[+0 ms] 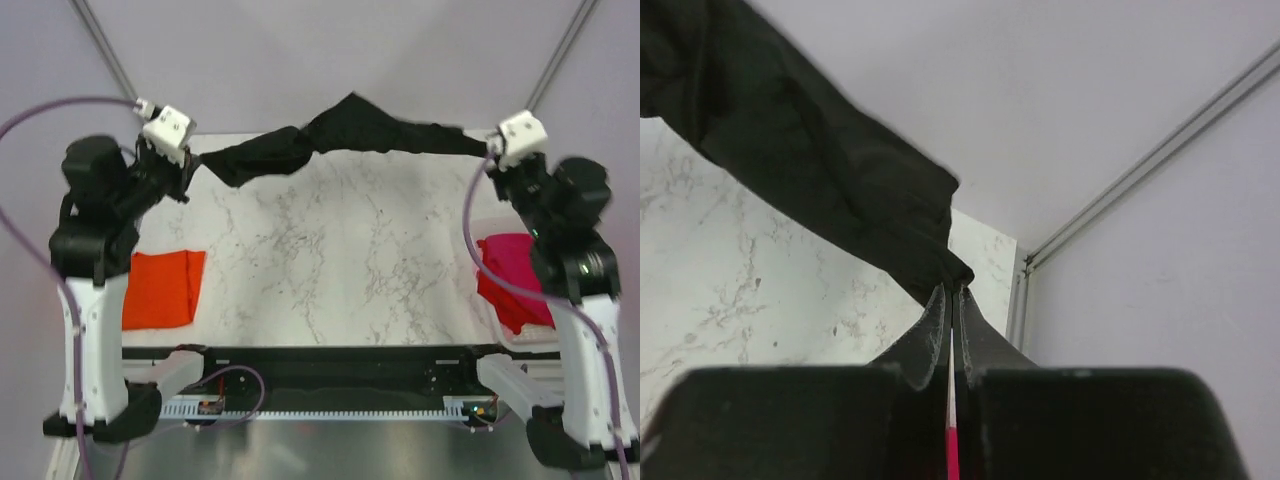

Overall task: Fold and stack the t-shirts
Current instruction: Flatten the tshirt out

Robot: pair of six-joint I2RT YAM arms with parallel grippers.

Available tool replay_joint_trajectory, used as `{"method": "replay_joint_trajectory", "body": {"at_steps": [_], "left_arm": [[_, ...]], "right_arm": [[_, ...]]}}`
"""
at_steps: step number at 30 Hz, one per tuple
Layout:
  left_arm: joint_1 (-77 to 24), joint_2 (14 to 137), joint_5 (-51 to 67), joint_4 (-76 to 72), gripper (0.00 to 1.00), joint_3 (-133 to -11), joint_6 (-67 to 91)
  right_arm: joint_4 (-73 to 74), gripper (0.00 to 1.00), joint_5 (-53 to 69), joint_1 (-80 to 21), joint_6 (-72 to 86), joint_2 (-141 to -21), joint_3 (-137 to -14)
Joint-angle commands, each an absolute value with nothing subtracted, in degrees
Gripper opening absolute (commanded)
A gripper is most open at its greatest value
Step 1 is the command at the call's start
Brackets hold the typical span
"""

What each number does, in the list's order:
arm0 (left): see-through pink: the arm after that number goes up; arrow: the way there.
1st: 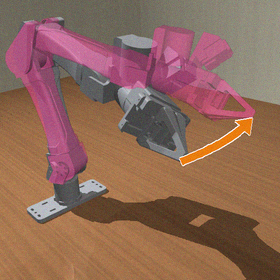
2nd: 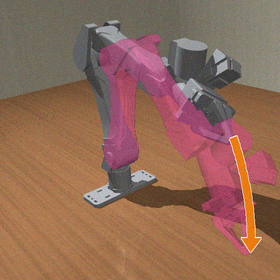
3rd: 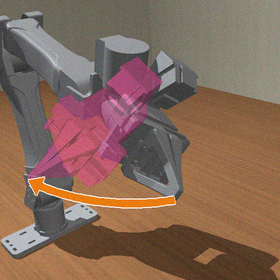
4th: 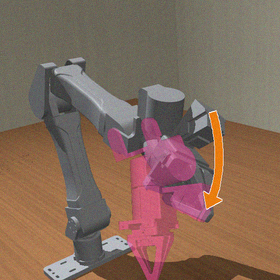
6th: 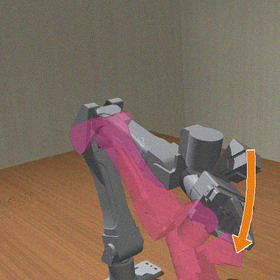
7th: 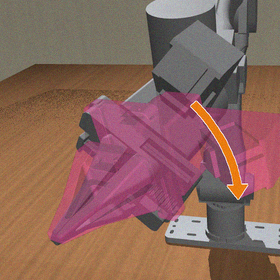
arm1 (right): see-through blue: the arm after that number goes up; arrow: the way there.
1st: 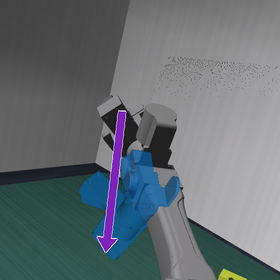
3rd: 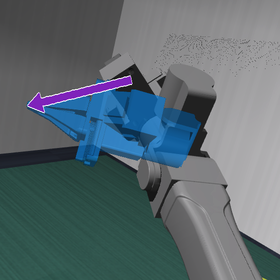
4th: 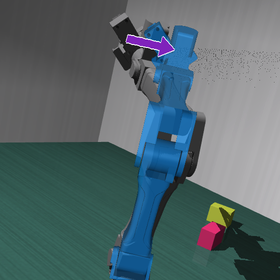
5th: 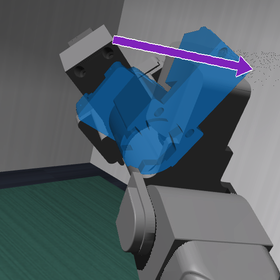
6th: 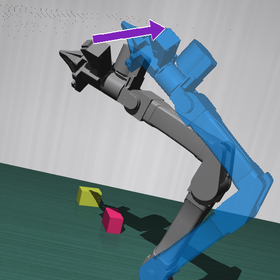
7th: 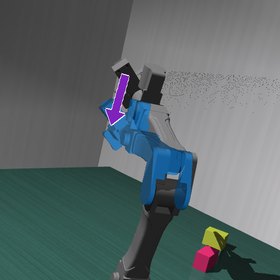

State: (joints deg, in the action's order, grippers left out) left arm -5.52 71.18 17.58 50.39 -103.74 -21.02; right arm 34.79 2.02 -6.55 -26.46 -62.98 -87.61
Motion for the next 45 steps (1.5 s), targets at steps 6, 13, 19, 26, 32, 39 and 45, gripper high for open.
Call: {"method": "replay_joint_trajectory", "body": {"at_steps": [6, 13, 19, 26, 32, 39, 45], "left_arm": [[-5.3, 80.3, 19.7, 45.8, 0.02, -75.7, -22.9], [-4.4, 86.9, 21.1, 47.0, 0.02, -98.0, -19.7], [-0.1, 83.1, 22.0, 49.7, 0.02, -103.4, -22.6], [7.3, 79.3, 26.9, 56.2, 0.02, -98.7, -27.5], [7.3, 75.4, 27.5, 53.3, 0.02, -88.6, -28.6], [7.3, 72.7, 27.4, 48.6, 0.02, -93.4, -26.3], [6.9, 95.9, 25.2, 49.0, 0.02, -99.8, -24.9]], "right_arm": [[25.2, 0.0, 3.1, -6.4, -26.5, -72.0, -63.8], [25.2, 0.0, 1.9, -6.3, -26.5, -83.7, -84.8], [29.3, 0.0, 2.6, -5.5, -27.2, -80.7, -92.9], [42.5, 0.0, 7.2, -5.2, -27.9, -79.3, -87.4], [39.1, 0.0, 7.3, -5.2, -28.6, -74.1, -80.5], [39.0, 0.0, 6.9, -5.0, -30.9, -70.2, -85.3], [34.1, 0.0, 6.8, -5.1, -30.3, -87.8, -86.5]]}}
